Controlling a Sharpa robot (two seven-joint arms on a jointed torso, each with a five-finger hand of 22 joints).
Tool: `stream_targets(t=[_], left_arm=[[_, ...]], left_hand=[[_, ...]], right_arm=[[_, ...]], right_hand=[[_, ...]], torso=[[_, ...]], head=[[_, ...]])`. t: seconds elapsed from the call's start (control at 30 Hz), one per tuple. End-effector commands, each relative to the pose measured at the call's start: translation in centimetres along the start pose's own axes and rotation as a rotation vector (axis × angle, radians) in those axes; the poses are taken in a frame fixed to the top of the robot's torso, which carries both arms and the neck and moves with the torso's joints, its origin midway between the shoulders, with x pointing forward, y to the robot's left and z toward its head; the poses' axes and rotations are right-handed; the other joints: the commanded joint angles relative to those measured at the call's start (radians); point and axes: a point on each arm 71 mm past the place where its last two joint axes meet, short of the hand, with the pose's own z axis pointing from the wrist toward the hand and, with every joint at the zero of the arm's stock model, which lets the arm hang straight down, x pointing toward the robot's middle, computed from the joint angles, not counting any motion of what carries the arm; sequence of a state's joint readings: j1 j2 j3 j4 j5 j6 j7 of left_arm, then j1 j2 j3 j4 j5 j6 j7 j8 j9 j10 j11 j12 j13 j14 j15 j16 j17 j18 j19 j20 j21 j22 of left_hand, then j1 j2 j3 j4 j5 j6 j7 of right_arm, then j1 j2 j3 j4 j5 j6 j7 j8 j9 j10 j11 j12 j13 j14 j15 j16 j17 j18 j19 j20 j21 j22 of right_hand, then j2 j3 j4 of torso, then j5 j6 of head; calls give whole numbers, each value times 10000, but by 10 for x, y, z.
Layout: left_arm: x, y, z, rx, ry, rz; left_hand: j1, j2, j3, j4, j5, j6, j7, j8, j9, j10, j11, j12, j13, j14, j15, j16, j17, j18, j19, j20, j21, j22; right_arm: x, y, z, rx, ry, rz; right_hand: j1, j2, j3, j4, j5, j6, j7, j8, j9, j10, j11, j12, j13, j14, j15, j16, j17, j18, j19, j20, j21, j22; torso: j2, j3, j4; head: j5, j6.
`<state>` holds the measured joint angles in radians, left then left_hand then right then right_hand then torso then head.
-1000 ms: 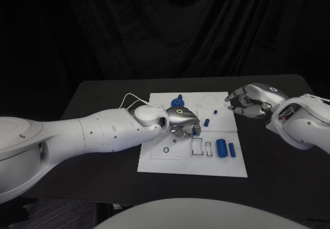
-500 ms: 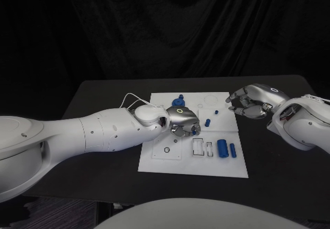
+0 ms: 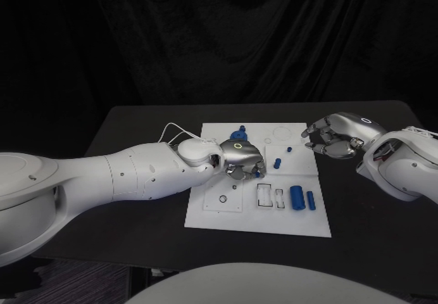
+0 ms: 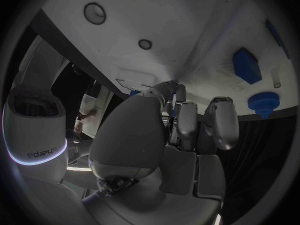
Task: Assemble the parts on the task board
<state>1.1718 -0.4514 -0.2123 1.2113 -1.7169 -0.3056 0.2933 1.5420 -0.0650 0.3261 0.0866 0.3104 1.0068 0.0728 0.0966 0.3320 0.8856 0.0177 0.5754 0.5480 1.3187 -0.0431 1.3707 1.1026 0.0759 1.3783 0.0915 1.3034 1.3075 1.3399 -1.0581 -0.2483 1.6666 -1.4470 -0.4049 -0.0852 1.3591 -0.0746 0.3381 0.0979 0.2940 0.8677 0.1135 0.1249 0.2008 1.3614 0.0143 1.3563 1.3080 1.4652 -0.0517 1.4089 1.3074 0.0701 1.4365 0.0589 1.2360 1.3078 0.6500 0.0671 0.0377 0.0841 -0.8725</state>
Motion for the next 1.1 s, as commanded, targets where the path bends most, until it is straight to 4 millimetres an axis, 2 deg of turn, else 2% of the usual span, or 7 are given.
stream_targets(t=[0.03,0.3,0.57,0.8,0.87,1.1], left_arm=[[-3,-3,-1,278,-454,116],[-10,-4,-11,418,-1192,293],[-35,4,-27,178,-1643,660],[-69,23,-44,-457,-1505,1112],[-79,32,-53,-750,-1480,1270],[-88,52,-70,-1386,-1464,1509]], left_hand=[[-18,100,19,-99,24,139,16,72,39,106,9,-141,-67,55,-24,-24,39,-105,80,-54,70,1778],[-103,78,71,-181,155,320,44,130,95,331,40,-459,-254,217,-12,32,136,-136,198,-91,209,1819],[-282,51,112,-143,127,414,42,149,137,491,38,-803,-479,254,-8,2,83,-136,215,-107,207,1816],[-368,28,61,-76,55,386,33,121,159,549,30,-1088,-656,319,1,38,161,-144,233,-103,221,1822],[-389,47,54,-37,3,333,13,84,156,546,21,-1221,-735,325,-1,44,174,-145,232,-97,218,1823],[-412,69,39,2,-32,422,-50,121,194,653,-40,-1372,-842,340,-29,61,202,-161,268,-84,268,1842]], right_arm=[[0,-1,0,144,60,-9],[0,-1,0,158,69,-15],[0,-3,0,201,71,-29],[0,-4,0,253,88,-45],[0,-5,1,272,92,-50],[0,-5,2,290,103,-63]], right_hand=[[-43,58,-9,44,44,-4,-2,21,-12,37,-27,-2,155,335,-19,-13,97,30,30,-24,-34,1666],[-43,58,-9,44,44,-4,-2,21,-12,37,-27,-2,155,335,-19,-13,97,30,30,-24,-34,1666],[-43,58,-9,44,44,-4,-2,21,-12,37,-27,-2,155,335,-19,-13,97,30,30,-24,-34,1666],[-43,58,-9,44,44,-4,-2,21,-12,37,-27,-2,155,335,-19,-13,97,30,30,-24,-34,1666],[-43,58,-9,44,44,-4,-2,21,-12,37,-27,-2,155,335,-19,-13,97,30,30,-24,-34,1666],[-21,50,-4,39,45,-19,3,12,-23,13,-24,-28,126,333,-19,-17,93,31,28,-26,-43,1664]], torso=[[1,3,3],[-6,7,2],[-15,3,-6],[-23,20,-9],[-18,15,-8],[-5,-3,12]], head=[[21,-2],[55,-2],[122,-2],[171,-2],[169,-2],[126,-2]])
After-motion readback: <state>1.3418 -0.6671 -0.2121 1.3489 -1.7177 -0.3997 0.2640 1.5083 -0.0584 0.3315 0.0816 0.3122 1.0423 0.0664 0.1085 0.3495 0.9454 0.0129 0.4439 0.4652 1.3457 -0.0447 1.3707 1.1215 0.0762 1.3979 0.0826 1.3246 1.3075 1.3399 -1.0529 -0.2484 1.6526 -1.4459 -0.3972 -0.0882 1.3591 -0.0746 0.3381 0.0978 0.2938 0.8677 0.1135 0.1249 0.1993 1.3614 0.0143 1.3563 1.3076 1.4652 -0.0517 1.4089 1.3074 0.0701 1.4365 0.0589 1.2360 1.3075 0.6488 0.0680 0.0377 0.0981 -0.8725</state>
